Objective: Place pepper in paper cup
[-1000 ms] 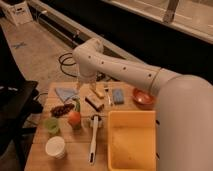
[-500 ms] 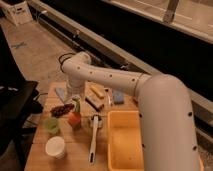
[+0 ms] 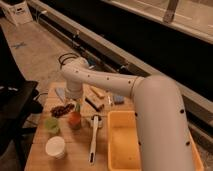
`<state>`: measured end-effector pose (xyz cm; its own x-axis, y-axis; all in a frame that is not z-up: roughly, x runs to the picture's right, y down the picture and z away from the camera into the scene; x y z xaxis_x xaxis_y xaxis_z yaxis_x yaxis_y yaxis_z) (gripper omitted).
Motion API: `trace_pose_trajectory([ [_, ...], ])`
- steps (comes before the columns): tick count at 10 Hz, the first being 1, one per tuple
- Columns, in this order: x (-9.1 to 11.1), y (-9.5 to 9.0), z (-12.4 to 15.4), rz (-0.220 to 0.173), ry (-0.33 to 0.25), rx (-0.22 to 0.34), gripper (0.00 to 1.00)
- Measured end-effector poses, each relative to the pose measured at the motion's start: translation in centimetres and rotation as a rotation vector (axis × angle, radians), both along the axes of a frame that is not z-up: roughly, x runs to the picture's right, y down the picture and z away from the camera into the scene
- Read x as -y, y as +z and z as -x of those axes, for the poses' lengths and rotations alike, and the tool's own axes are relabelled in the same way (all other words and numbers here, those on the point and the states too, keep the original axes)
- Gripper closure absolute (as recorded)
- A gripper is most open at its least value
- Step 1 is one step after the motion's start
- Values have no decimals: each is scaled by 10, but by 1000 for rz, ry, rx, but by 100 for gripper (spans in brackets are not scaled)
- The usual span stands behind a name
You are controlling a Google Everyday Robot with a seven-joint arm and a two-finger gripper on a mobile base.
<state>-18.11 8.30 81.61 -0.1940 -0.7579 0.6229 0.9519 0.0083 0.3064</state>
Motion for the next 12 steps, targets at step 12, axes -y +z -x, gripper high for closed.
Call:
trace_pose_trajectory([
  [12, -15, 73, -14, 3, 4, -81, 39],
])
